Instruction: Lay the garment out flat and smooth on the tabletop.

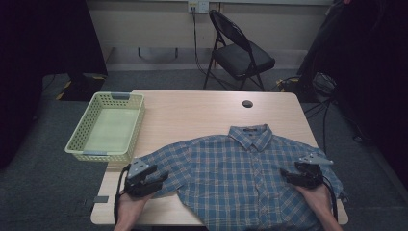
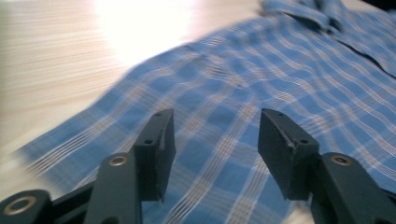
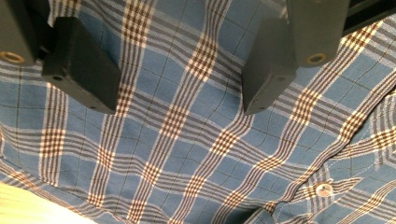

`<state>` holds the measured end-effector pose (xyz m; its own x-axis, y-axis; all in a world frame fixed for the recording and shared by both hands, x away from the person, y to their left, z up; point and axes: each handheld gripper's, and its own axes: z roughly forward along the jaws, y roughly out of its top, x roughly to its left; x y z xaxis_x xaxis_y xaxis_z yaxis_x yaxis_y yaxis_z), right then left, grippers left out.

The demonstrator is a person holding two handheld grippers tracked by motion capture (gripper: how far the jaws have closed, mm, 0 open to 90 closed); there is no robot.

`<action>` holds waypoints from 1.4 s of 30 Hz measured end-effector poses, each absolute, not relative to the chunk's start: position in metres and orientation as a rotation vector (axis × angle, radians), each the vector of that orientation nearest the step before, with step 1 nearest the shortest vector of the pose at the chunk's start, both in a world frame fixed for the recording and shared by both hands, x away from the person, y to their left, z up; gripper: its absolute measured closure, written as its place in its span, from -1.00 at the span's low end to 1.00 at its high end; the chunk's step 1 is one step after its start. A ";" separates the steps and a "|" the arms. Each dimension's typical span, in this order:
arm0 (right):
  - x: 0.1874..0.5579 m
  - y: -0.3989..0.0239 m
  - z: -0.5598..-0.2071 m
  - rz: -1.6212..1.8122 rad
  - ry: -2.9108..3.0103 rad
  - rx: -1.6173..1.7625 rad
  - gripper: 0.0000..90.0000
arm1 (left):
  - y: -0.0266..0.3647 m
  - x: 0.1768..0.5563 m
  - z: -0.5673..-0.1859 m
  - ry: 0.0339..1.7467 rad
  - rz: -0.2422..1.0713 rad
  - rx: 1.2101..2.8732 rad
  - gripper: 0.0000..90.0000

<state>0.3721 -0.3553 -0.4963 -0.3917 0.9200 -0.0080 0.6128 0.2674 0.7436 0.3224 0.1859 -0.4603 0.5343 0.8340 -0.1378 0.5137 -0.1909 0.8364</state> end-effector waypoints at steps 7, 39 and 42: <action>0.373 -0.355 -0.496 0.927 2.100 1.388 -0.39 | 0.125 0.345 -0.468 0.952 0.289 2.008 -0.21; 0.386 -0.329 -0.496 0.935 2.181 1.329 -0.61 | 0.070 0.389 -0.498 0.857 0.384 2.155 -0.38; 0.395 -0.328 -0.496 0.928 2.185 1.327 -0.64 | 0.070 0.396 -0.499 0.878 0.398 2.141 -0.38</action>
<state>0.3948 -0.3275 -0.4963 -0.4570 0.8894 -0.0106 0.6100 0.3221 0.7240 0.3960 0.0705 -0.4988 0.7132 0.7010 -0.0032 0.4592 -0.4638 0.7577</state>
